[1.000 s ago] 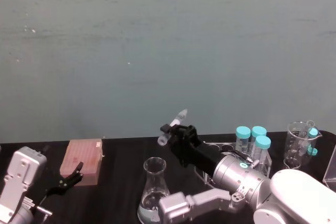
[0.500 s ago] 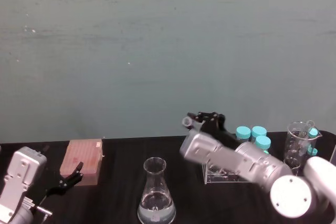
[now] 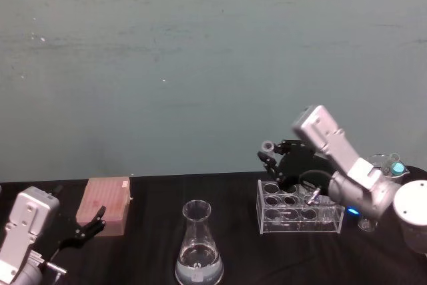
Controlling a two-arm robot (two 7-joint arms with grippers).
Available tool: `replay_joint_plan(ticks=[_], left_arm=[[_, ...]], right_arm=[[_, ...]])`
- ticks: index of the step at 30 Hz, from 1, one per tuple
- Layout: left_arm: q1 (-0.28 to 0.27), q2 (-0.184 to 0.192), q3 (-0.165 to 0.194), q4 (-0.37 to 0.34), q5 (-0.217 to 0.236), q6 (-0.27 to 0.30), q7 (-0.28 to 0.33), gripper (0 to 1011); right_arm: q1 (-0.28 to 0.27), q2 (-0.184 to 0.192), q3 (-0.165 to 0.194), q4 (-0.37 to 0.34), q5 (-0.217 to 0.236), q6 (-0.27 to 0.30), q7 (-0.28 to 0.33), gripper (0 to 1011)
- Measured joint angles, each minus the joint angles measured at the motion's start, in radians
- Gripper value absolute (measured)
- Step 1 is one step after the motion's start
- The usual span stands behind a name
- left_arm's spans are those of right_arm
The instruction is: Pour the liquid from the test tube into the beaker using one hand.
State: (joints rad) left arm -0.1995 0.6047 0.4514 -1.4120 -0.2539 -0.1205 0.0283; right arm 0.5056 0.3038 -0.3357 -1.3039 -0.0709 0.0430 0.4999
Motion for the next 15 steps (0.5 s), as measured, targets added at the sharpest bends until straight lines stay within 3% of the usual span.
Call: replay_joint_plan(ticks=[5, 15], left_arm=[[0.000, 0.000, 0.000, 0.000, 0.000, 0.000, 0.000, 1000], [0.000, 0.000, 0.000, 0.000, 0.000, 0.000, 0.000, 1000]], right_arm=[[0.014, 0.013, 0.025, 0.028, 0.073, 0.036, 0.041, 199], [0.041, 0.019, 0.036, 0.091, 0.161, 0.094, 0.084, 199]])
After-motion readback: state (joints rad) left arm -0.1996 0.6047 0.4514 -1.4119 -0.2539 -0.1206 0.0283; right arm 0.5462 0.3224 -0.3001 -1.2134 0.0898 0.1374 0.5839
